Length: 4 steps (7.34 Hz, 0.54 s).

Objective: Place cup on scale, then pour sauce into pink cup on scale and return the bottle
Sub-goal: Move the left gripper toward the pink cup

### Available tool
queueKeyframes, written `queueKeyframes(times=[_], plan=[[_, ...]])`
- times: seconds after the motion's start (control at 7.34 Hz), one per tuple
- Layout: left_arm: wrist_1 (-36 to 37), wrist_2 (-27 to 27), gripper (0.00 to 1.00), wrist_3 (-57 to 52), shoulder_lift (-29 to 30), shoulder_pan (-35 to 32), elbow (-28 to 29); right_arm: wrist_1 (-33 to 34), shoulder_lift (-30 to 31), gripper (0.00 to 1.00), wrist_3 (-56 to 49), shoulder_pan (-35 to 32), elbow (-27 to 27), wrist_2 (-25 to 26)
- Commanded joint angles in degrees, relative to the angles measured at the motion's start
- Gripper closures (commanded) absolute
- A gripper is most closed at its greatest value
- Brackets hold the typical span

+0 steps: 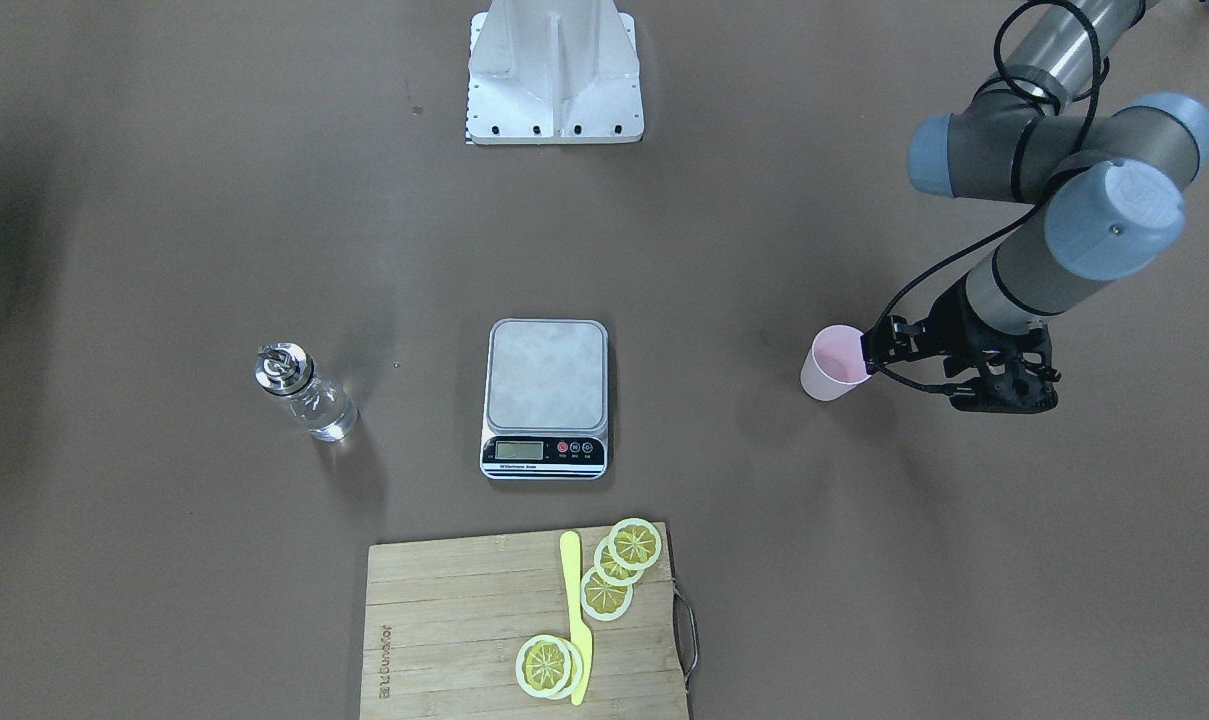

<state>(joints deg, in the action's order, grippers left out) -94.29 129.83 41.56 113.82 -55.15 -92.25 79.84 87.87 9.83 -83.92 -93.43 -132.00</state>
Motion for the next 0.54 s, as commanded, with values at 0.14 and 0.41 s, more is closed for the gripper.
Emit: queueKeyframes(times=[0.14, 0.41], plan=[[-0.54, -0.02, 0.01, -0.34, -0.09, 1.09, 1.11, -0.03, -0.33, 0.0, -0.42, 1.47, 0.53, 0.42], [-2.73, -0.02, 0.03, 0.09, -0.27, 2.06, 2.24, -0.12, -0.42, 0.0, 0.19, 1.91, 0.53, 0.87]])
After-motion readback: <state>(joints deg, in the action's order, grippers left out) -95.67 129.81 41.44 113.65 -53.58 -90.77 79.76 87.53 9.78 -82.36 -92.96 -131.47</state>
